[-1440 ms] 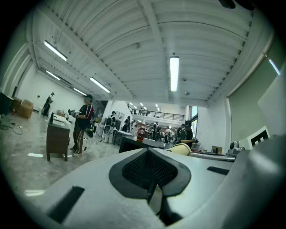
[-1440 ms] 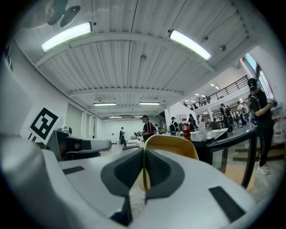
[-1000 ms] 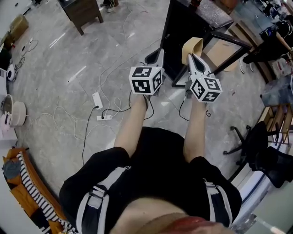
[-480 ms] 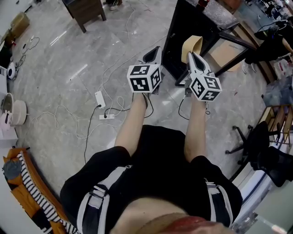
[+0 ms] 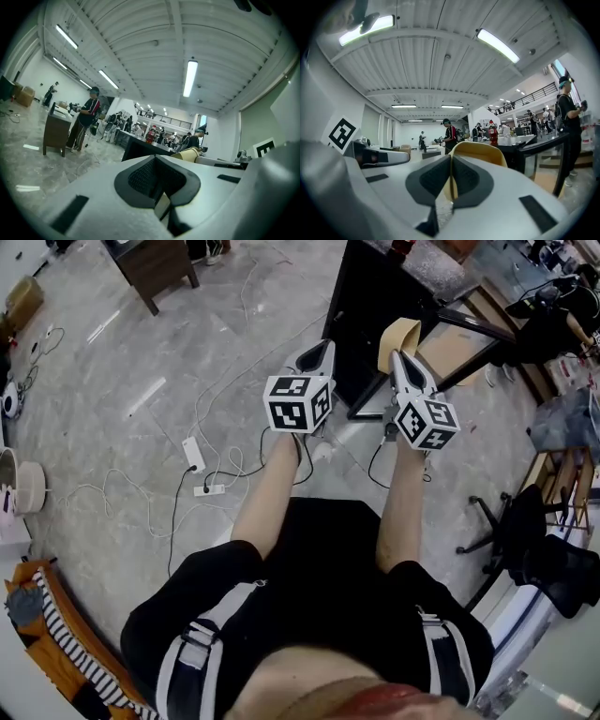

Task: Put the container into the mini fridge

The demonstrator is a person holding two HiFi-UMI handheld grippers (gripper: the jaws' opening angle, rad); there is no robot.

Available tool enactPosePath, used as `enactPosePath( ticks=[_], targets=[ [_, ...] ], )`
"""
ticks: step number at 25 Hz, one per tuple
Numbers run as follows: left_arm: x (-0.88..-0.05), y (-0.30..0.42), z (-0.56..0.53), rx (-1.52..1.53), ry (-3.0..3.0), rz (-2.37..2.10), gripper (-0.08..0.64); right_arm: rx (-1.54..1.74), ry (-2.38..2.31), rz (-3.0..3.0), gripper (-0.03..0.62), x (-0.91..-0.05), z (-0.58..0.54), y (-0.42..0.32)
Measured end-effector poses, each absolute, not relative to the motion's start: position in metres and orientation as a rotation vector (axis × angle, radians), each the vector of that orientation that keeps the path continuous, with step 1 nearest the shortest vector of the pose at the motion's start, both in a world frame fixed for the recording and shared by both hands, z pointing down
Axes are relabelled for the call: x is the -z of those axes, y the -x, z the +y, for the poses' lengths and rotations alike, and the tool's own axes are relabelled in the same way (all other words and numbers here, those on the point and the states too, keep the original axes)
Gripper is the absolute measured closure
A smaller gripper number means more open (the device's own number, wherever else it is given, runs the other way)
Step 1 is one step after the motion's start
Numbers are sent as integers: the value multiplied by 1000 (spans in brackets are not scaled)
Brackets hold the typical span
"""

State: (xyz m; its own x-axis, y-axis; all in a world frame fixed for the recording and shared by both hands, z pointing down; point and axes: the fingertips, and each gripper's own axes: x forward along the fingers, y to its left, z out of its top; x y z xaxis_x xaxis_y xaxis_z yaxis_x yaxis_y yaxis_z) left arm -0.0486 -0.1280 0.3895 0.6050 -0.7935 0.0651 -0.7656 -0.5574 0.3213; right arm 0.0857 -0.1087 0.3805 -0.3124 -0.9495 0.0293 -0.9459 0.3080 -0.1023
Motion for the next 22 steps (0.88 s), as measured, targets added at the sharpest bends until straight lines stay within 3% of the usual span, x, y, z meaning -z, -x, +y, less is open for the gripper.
enactPosePath(
  ticks=[12, 22],
  targets=[
    [-407, 10, -278, 13, -2494, -1324, 551, 226, 1624, 2703, 572, -409, -266, -70],
    [-439, -46, -398, -150, -2499, -1350, 551, 185, 1883, 3089, 572, -471, -387, -100]
  ],
)
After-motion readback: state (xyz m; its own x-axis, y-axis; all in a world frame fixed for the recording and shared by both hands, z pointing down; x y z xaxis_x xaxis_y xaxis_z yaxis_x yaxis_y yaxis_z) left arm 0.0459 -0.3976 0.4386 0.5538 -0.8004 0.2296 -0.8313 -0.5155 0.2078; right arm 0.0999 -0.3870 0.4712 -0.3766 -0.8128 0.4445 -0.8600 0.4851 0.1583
